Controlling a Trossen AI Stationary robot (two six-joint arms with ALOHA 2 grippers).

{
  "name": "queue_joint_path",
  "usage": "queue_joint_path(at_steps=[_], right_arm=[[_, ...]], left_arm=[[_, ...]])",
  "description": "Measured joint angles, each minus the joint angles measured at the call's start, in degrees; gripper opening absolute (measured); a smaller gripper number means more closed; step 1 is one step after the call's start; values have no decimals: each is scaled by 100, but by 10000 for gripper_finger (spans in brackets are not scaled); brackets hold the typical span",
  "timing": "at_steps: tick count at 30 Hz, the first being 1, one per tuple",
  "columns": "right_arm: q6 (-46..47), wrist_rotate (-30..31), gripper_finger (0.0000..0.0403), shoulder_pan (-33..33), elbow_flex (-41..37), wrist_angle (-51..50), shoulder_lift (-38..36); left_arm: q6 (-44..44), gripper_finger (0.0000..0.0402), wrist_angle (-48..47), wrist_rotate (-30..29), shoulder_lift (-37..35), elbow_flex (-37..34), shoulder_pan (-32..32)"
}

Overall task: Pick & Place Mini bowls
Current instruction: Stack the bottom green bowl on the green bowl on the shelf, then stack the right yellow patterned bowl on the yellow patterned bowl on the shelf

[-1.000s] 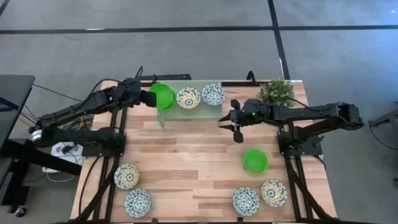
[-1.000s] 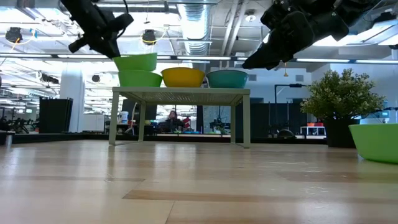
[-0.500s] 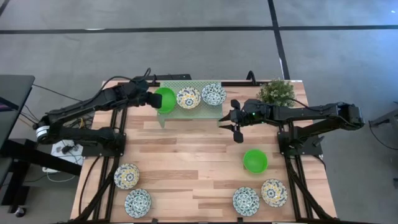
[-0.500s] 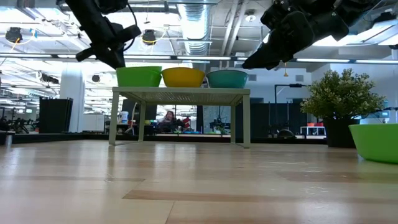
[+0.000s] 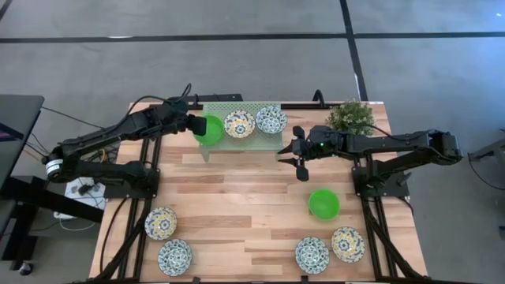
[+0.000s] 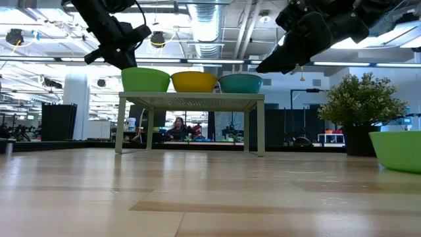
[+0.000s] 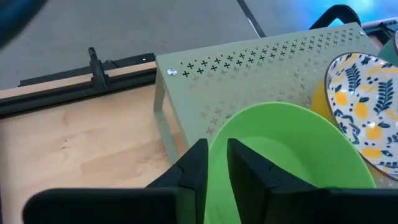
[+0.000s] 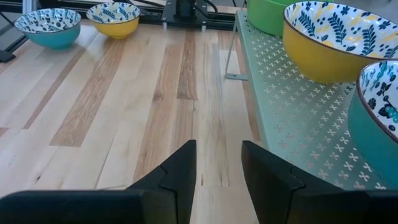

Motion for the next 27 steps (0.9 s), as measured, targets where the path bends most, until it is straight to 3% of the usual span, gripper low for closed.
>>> queue_joint_path(at_steps=[6, 14, 22, 27], right_arm=[[0, 2, 123, 0, 0, 0, 0], [-2, 2, 123, -26, 0, 0, 0], [-2, 2, 123, -26, 0, 205, 0], [-1, 2, 123, -24, 0, 619, -4]], left_arm=[[0, 78, 64, 96, -57, 0, -1], [588, 73, 317, 947, -561, 153, -258], [392, 57, 383, 2246, -1040, -49, -1379], [-30, 50, 410, 2451, -1045, -440, -2370]])
